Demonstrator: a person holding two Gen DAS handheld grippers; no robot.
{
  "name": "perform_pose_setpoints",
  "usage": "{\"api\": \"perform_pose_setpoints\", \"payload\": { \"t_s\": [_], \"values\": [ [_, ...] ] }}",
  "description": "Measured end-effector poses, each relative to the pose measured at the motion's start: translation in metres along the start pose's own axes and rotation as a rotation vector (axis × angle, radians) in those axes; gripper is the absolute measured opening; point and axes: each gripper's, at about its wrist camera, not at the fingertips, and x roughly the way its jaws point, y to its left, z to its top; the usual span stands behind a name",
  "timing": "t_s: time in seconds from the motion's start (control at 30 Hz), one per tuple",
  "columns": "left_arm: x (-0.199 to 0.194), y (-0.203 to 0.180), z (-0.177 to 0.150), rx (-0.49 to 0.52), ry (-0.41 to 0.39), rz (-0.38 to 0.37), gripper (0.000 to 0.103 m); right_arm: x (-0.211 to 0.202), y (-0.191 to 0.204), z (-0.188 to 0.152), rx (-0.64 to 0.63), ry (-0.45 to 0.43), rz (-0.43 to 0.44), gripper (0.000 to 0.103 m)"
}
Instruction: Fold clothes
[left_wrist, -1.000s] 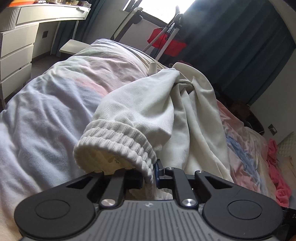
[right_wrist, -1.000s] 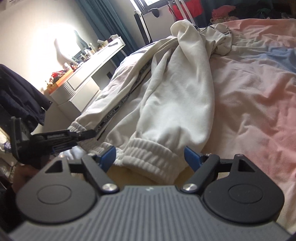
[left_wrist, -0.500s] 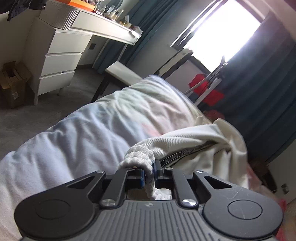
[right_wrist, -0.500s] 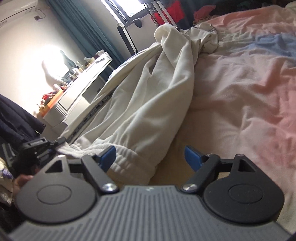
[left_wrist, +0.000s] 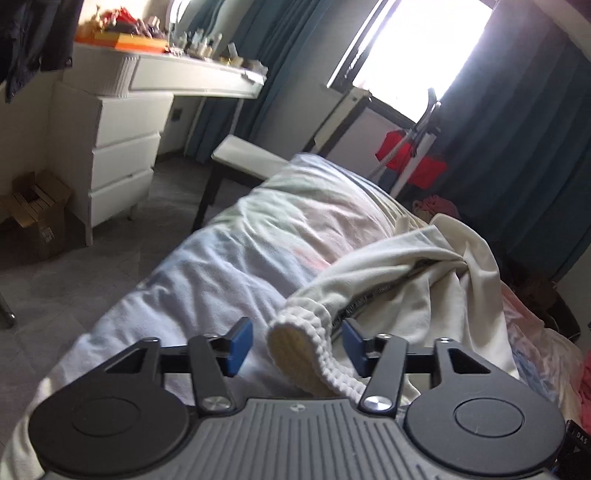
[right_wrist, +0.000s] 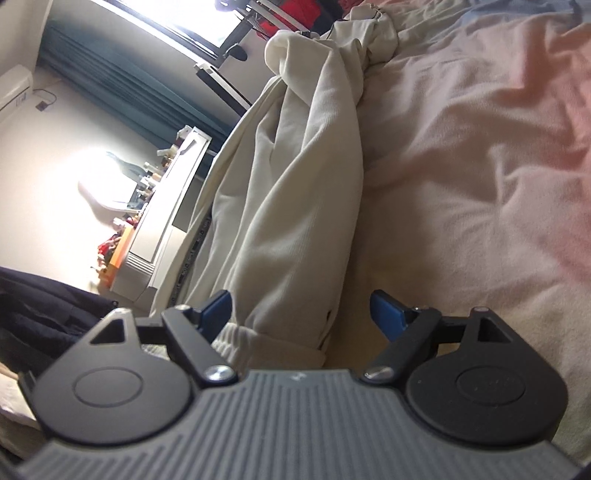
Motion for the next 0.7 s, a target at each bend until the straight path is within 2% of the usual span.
{"api": "perform_pose_setpoints", "payload": {
  "t_s": [0.03,0.07,0.23,0.27,0.33,0.37,0.4,0.43,0.5,0.6,0.63,0.7],
  "values": [
    [-0.004,0.003,0.000,0.004,-0.030,0.019,0.078,0.003,0.001,0.000,-0.008,0.004,-0.007,0.085],
    [-0.004,0.005,0.001,0.000,-0.040,0.027,0.080,0.006,0.001,0.000,-0.015,0.008,-0.014,0.085],
    [0.020,0.004,-0.001,-0.016,-0.007,0.006,0.082,0.021,0.004,-0.001,-0.053,0.027,-0.049,0.083],
    [0.024,0.001,-0.004,-0.011,-0.004,-0.001,0.085,0.024,0.005,-0.002,-0.061,0.031,-0.055,0.080],
    [0.032,-0.006,-0.009,-0.001,0.002,-0.014,0.086,0.027,0.005,-0.003,-0.070,0.033,-0.068,0.074],
    [0.036,-0.010,-0.011,0.005,0.005,-0.020,0.086,0.027,0.004,-0.003,-0.063,0.034,-0.067,0.067],
    [0.040,-0.013,-0.014,0.010,0.008,-0.027,0.086,0.027,0.003,-0.003,-0.054,0.037,-0.064,0.054],
    [0.044,-0.017,-0.016,0.015,0.011,-0.033,0.086,0.027,0.002,-0.003,-0.046,0.040,-0.061,0.049],
    [0.052,-0.024,-0.021,0.025,0.018,-0.046,0.084,0.026,0.000,-0.003,-0.027,0.039,-0.058,0.038],
    [0.064,-0.034,-0.029,0.040,0.027,-0.065,0.064,0.024,-0.004,-0.003,0.002,0.028,-0.048,0.031],
    [0.066,-0.032,-0.028,0.010,0.024,-0.070,0.054,0.023,-0.005,-0.004,0.015,0.025,-0.040,0.031],
    [0.071,-0.023,-0.020,-0.052,0.023,-0.080,0.047,0.021,-0.006,-0.004,0.031,0.019,-0.023,0.030]
  ]
}}
